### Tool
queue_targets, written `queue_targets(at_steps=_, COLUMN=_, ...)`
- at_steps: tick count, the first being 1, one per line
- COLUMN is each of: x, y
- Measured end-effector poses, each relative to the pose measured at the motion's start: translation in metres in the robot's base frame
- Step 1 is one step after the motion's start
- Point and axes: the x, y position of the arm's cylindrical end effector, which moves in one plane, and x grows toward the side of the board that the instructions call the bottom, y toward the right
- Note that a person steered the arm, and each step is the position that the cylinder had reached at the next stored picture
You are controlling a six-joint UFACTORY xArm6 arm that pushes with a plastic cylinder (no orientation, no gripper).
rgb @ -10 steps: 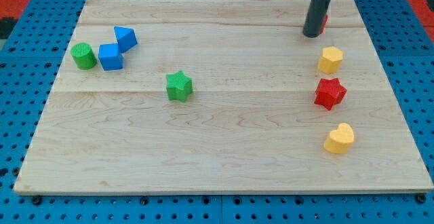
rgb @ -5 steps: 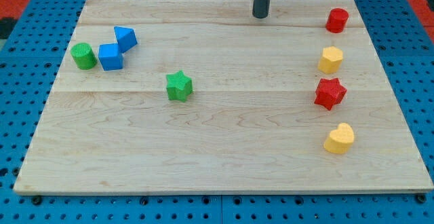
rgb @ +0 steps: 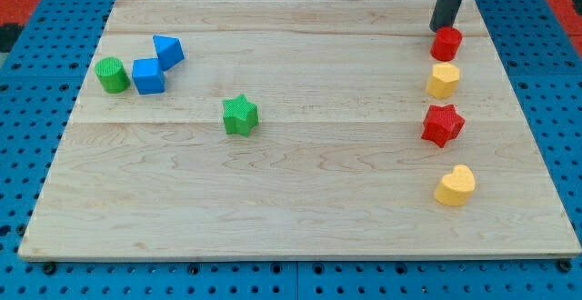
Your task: Move the red circle towards the yellow hexagon
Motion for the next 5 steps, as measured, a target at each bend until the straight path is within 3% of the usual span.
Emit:
queue_targets(at_steps=1, x=-0.028, y=-0.080)
queue_targets(at_steps=3, x=-0.035, y=-0.335)
queue_targets(at_steps=4, x=-0.040, y=-0.400)
queue_targets(at_steps=5, x=0.042, y=-0.461)
